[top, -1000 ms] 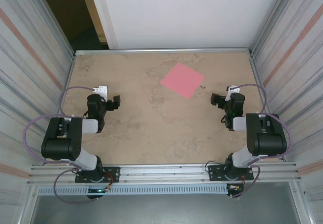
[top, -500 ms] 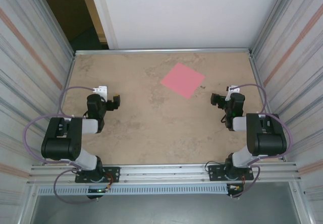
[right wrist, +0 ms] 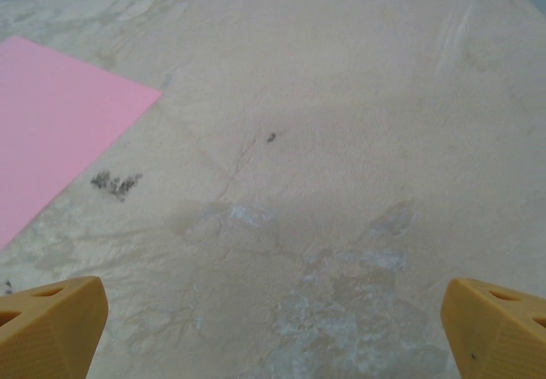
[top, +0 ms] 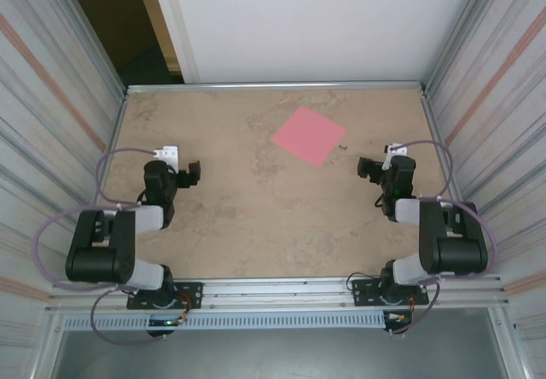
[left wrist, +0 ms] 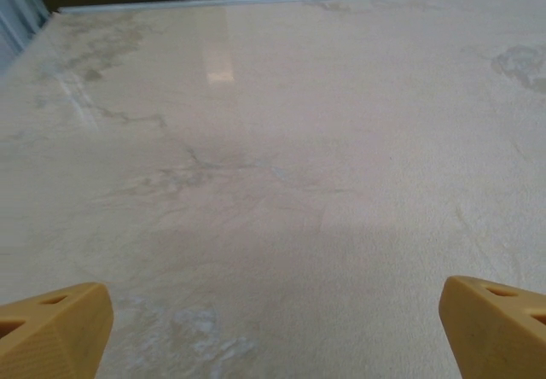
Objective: Fold a paper plane with a square sheet of paper (pick it up from the middle)
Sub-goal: Move the square sheet of paper to the center of the table.
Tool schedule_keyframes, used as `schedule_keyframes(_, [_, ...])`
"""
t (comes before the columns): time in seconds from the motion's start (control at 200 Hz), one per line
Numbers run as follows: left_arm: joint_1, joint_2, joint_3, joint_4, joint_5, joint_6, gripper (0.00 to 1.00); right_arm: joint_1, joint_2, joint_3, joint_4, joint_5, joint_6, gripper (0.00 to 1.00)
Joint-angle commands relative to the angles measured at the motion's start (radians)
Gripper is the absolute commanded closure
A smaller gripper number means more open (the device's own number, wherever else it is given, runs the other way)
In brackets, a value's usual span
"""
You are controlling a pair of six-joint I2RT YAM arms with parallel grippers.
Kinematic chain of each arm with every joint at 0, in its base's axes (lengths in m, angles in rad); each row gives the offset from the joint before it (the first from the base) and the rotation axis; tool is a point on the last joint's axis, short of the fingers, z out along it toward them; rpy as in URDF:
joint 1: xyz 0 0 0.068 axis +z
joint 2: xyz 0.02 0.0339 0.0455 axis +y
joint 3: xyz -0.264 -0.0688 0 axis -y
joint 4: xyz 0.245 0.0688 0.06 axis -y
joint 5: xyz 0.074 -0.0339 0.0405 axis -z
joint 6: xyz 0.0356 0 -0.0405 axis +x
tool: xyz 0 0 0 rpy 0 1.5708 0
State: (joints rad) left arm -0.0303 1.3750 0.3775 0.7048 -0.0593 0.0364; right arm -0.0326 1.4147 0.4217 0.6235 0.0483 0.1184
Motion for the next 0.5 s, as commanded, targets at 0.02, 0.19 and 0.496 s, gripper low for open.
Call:
schedule_keyframes(0.02, [-0.007, -0.17, 0.023, -0.147, -0.095, -0.062, 0.01, 0.016, -0.144, 0.14, -0.26, 0.072, 0.021, 0.01])
schedule_keyframes(0.19, [-0.011, -0.282, 0.143, -0.435, -0.047, -0.25, 0.01, 0.059, -0.151, 0.378, -0.61, 0.017, 0.189, 0.01])
schedule_keyframes(0.496, [-0.01, -0.206, 0.328, -0.722, 0.192, -0.463, 0.01, 0.208, 0.207, 0.735, -0.786, -0.243, 0.374, 0.05])
